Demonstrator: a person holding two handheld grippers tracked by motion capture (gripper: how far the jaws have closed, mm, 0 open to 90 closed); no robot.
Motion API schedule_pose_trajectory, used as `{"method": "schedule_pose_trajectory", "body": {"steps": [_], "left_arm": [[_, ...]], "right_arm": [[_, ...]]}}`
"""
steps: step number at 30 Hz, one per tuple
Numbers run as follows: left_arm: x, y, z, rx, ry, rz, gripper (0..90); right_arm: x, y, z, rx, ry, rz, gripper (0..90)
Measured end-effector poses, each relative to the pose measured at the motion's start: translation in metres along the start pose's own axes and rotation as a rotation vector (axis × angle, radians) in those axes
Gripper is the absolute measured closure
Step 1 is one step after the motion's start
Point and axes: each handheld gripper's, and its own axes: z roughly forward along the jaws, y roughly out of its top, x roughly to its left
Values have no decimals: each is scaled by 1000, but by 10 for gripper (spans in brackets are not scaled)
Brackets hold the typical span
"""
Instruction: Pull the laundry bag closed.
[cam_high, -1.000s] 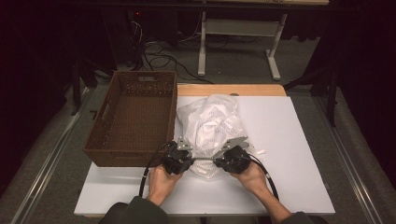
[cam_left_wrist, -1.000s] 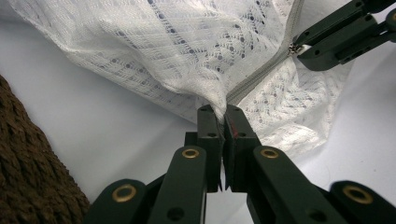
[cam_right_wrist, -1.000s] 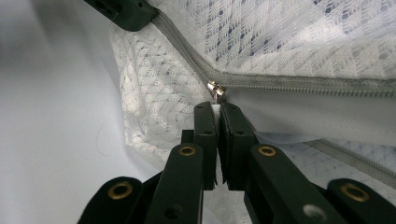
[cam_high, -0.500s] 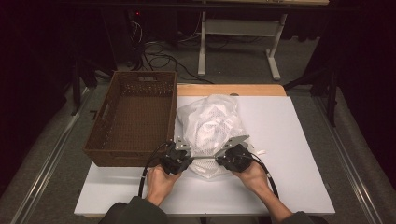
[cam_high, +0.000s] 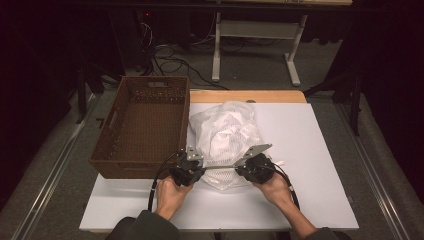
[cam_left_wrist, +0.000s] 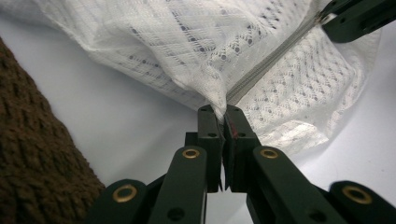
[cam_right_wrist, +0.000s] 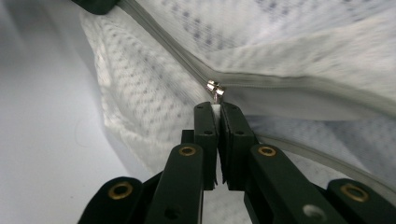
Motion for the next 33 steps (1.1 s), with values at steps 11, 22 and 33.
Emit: {"method": "schedule_pose_trajectory", "body": {"steps": [11,22,33], "left_arm": [[1,-1,3,20,38,14,870],[1,-3,3,40,83,31,870],[1,-6,7,67,98,40,870]], "right_arm": [[-18,-14,-18,-2,-18,78,874],[-32,-27,-30,-1,-57,117,874],[-43,-39,-40,-2,-76,154,874]]}}
